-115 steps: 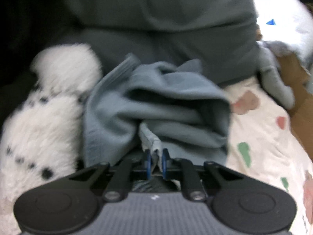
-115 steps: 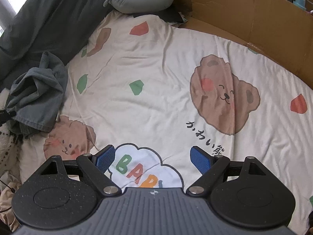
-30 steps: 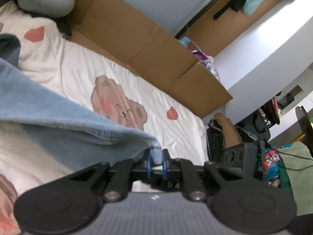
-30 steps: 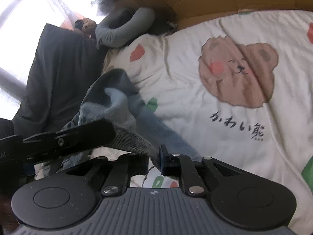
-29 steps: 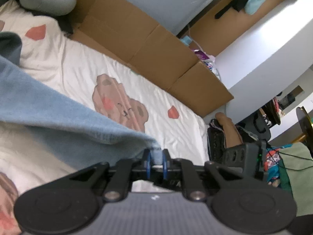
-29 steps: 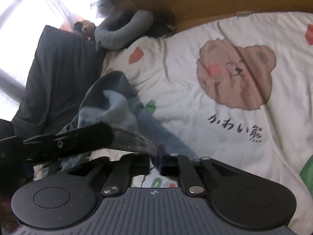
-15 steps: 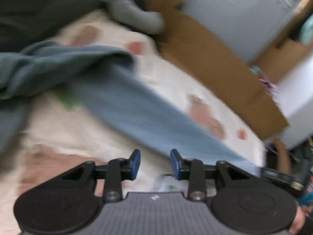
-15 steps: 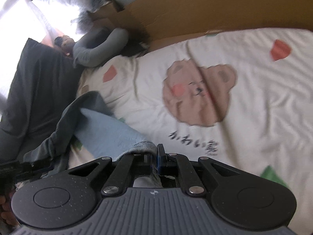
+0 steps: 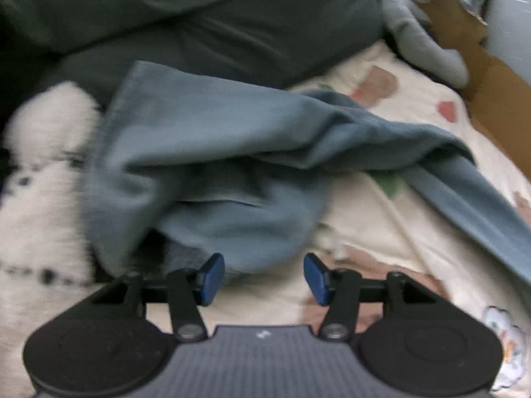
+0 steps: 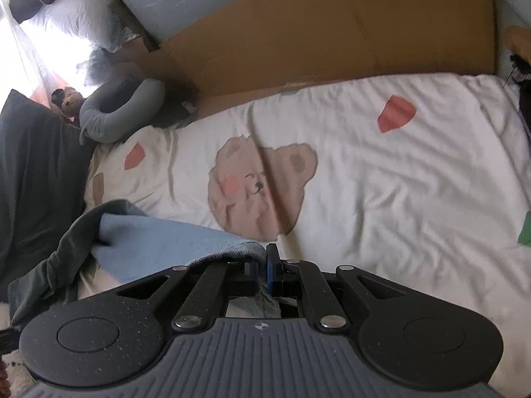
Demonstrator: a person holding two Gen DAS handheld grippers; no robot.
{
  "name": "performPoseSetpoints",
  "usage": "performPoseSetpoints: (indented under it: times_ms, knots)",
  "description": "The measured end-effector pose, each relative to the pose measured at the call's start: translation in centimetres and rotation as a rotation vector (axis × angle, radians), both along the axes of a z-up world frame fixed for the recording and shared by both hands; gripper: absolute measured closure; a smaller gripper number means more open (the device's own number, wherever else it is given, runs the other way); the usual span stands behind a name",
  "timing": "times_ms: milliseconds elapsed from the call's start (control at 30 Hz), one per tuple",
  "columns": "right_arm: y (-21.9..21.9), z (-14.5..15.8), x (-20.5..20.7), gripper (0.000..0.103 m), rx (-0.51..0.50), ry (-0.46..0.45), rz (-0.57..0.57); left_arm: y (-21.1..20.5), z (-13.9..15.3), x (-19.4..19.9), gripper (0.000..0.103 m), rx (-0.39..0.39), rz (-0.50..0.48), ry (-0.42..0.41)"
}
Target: Fold clothes
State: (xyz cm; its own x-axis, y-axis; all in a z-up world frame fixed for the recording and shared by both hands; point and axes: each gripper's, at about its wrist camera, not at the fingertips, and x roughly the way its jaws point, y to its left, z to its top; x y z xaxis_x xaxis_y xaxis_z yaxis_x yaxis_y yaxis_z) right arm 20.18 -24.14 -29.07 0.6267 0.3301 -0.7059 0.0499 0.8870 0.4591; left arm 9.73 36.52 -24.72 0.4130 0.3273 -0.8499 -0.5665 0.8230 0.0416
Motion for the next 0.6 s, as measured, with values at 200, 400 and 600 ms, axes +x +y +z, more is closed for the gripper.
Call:
performPoseSetpoints:
  times_ms: [200, 400, 600]
  knots:
    - [-0.9, 0.4, 1.4, 0.101, -0.045, -0.018, -0.022, 2.2, 0.6, -0.8, 0.035, 0.119, 0.023, 0.038]
    - [-1.7, 1.3, 4.1, 0.101, -0.095, -0.063, -0.037, 3.9, 0.4, -1.5, 0.031, 0.206, 0.037, 0.076]
    - [-2.8, 1.9, 6.3, 0.101, -0.116, -0.089, -0.063, 5.8, -0.1, -1.3, 0.03, 0.292, 0.053, 0.104]
